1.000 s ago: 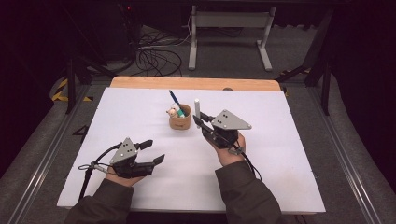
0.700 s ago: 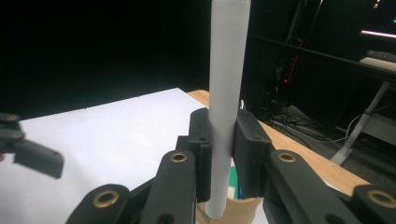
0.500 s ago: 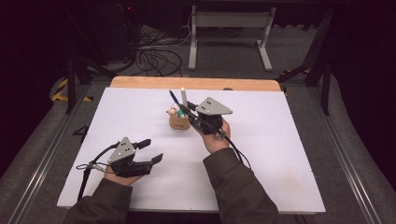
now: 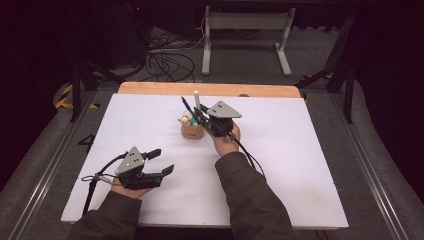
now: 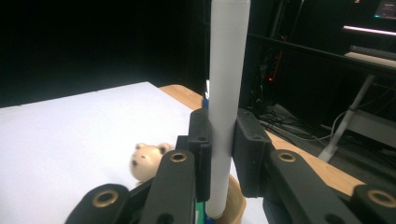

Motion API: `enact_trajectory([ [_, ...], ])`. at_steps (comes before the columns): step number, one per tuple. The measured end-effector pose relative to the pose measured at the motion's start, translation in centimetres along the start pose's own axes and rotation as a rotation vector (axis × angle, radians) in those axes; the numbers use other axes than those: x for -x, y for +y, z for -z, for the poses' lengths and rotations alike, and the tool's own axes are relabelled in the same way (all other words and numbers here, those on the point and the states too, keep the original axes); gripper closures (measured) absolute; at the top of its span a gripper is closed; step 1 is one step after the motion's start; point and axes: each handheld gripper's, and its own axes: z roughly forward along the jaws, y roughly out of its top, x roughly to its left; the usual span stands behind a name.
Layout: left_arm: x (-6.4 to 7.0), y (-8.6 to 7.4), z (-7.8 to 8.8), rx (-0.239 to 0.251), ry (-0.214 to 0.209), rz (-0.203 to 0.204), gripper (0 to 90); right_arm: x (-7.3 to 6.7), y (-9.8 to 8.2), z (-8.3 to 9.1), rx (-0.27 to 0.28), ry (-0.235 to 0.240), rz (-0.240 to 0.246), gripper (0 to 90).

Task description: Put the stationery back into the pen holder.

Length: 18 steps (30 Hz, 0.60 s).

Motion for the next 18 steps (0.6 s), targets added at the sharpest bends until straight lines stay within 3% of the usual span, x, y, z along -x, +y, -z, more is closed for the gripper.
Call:
enact_trajectory([
  [12, 0.0, 0.0, 0.0, 0.0, -0.004, 0.005, 28.2, 0.1, -1.9, -2.0, 0.014, -0.02, 0.001, 78.9],
  [18, -0.1, 0.0, 0.0, -0.002, -0.003, -0.002, 28.2, 0.3, -2.6, -2.6, -0.007, -0.032, -0.01, 78.9],
])
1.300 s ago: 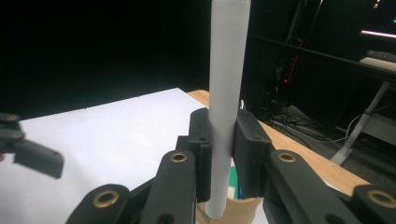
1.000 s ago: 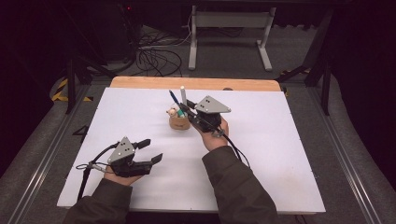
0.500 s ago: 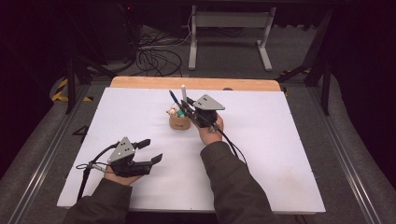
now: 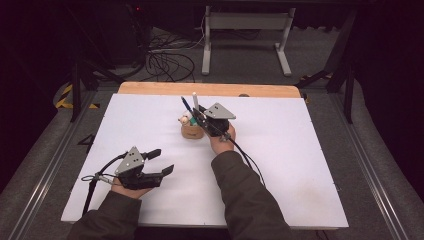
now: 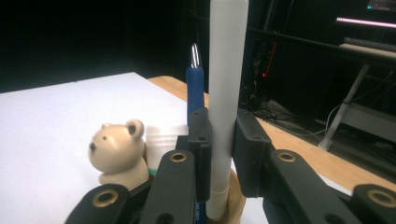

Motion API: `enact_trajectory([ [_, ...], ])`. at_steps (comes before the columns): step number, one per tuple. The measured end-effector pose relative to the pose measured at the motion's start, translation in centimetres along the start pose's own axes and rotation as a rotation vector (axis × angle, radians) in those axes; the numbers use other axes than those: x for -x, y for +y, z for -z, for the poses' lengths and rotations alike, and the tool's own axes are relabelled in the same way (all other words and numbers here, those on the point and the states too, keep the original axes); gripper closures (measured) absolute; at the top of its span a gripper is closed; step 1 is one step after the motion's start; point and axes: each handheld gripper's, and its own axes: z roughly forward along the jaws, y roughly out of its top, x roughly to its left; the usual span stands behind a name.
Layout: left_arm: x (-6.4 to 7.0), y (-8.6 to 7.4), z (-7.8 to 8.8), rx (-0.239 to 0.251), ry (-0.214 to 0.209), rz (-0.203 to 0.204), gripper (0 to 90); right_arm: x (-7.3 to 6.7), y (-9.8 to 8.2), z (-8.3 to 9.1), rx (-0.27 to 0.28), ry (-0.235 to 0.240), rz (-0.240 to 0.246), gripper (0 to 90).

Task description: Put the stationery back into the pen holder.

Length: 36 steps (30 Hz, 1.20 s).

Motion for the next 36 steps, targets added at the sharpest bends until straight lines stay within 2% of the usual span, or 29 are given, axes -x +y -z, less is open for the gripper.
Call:
enact_trajectory([
  [10, 0.1, -0.1, -0.1, -0.004, -0.006, 0.007, 28.3, 0.1, -0.1, -0.9, -0.055, 0.004, -0.018, 78.5],
  [15, 0.1, -0.1, -0.1, -0.005, -0.007, 0.006, 28.2, 0.3, -0.4, -1.1, -0.081, 0.018, -0.047, 78.1],
  [36, 0.1, 0.0, 0.0, -0.004, -0.007, 0.002, 28.4, 0.1, -0.2, -0.9, -0.077, 0.019, -0.044, 75.5],
])
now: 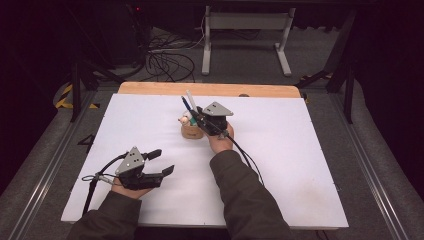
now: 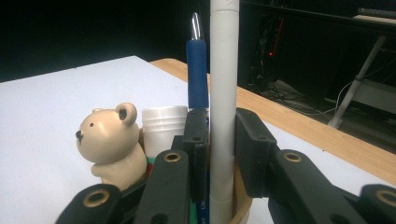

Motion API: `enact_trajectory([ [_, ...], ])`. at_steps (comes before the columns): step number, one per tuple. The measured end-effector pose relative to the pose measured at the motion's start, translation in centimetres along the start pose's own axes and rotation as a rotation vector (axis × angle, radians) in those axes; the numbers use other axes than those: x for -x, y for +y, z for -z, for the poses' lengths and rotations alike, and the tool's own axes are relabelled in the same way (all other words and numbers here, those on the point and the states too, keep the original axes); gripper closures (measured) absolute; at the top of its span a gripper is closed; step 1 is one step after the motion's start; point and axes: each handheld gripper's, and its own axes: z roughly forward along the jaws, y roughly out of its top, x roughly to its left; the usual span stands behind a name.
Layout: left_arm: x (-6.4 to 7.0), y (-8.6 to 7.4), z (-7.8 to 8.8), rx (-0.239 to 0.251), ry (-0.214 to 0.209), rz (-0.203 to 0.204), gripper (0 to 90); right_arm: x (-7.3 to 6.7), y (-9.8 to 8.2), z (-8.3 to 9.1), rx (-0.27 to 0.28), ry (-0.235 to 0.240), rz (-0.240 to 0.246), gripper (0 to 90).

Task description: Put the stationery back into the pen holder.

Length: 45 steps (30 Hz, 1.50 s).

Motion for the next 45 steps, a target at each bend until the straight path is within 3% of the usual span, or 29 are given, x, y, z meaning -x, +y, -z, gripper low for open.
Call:
enact_trajectory([
  [30, 0.0, -0.05, -0.09, -0.005, -0.002, 0.003, 28.6, 0.11, -0.03, 0.1, -0.009, 0.013, 0.022, 79.3],
  [45, -0.11, -0.05, -0.08, -0.005, 0.002, -0.003, 28.4, 0.41, 0.25, 0.66, 0.008, 0.016, 0.005, 69.2],
])
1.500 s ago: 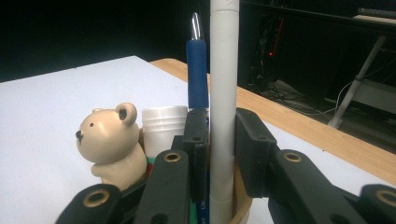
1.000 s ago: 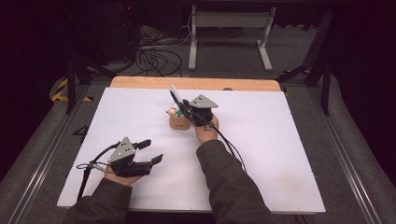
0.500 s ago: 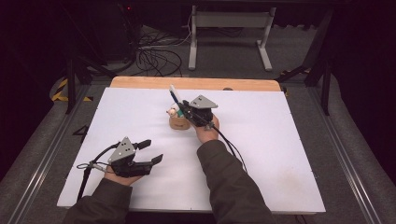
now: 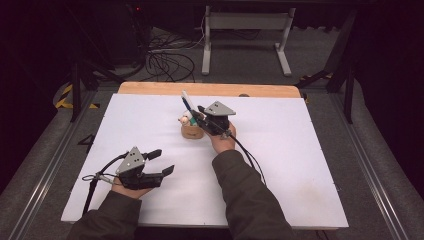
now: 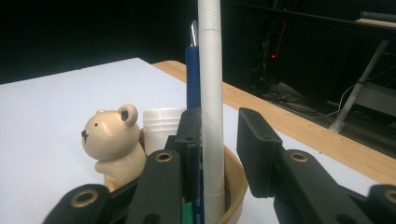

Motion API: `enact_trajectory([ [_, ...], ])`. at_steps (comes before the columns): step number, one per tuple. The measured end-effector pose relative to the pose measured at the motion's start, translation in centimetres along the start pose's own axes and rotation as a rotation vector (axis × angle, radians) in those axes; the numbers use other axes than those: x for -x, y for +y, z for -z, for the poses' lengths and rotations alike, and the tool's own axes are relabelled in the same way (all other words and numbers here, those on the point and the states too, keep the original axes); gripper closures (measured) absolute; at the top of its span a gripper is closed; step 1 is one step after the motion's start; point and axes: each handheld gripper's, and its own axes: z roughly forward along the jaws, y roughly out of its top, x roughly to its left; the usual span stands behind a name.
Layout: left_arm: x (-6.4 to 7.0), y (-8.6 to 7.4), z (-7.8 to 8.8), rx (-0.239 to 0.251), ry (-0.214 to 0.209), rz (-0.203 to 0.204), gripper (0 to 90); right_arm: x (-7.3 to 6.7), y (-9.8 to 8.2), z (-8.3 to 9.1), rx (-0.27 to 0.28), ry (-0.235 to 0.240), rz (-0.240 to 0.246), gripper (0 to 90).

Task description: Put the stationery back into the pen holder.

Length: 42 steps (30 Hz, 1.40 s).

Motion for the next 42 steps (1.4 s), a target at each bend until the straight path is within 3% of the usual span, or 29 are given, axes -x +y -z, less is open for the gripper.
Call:
enact_trajectory([
  [7, 0.0, 0.0, 0.0, 0.002, 0.002, 0.002, 28.1, 0.0, 0.1, 0.6, 0.006, 0.013, 0.011, 57.9],
  [19, -0.1, 0.0, 0.0, 0.004, 0.004, 0.005, 27.7, 0.4, 0.1, 2.5, 0.022, 0.03, -0.014, 45.6],
  [27, -0.1, 0.0, 0.1, 0.007, 0.006, 0.007, 27.0, 0.2, 0.2, 3.9, 0.042, 0.051, -0.033, 31.5],
  [31, -0.1, 0.0, 0.1, 0.007, 0.005, 0.008, 26.8, -0.1, 0.4, 4.7, 0.046, 0.059, -0.024, 29.2],
  [42, -0.2, 0.0, 0.2, 0.014, 0.011, 0.015, 24.5, -0.3, 0.6, 6.5, 0.066, 0.08, -0.059, 21.3],
])
